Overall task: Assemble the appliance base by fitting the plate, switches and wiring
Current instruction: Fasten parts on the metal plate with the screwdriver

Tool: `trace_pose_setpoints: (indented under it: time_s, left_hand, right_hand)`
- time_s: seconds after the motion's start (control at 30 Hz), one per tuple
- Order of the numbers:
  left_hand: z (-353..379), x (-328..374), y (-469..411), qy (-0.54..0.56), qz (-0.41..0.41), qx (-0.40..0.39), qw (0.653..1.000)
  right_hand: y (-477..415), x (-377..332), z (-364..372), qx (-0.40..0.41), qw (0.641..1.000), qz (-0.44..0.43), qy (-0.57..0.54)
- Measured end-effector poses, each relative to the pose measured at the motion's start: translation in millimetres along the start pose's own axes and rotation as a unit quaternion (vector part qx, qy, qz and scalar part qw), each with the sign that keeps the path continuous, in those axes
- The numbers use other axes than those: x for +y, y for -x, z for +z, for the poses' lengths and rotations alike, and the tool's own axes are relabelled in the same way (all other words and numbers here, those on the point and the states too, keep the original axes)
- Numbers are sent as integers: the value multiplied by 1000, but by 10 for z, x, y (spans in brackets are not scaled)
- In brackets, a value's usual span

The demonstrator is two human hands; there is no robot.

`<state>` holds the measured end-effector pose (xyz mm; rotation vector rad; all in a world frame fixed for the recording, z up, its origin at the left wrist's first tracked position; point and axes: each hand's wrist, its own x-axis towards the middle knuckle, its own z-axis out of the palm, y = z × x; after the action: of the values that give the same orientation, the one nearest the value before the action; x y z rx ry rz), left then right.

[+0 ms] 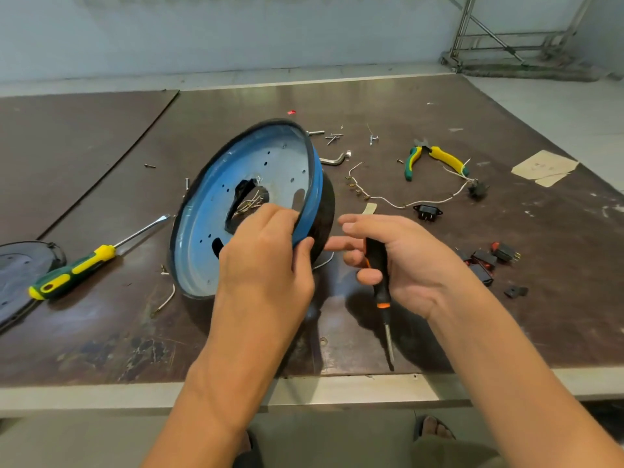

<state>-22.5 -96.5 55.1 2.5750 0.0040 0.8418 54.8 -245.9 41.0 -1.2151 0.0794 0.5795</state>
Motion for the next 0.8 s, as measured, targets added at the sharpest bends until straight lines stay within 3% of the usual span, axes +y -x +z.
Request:
trace_pose_setpoints:
  time_s: [0.13,0.27,0.37,0.8]
  left_hand:
    - [-25,29,-24,-46,-18,-44,998]
    - [30,55,-20,-95,-46,-158,982]
    - [81,103,21,-119,-40,-211,969]
    - [-43,-92,2,-137,-84,-185,969]
  right_hand:
    - [-12,25,-29,-33,997,65,13]
    - [26,87,-60,-121,981,144,44]
    - [17,144,-107,-148,974,157,64]
    - [-248,379,-73,-232,949,203,-66]
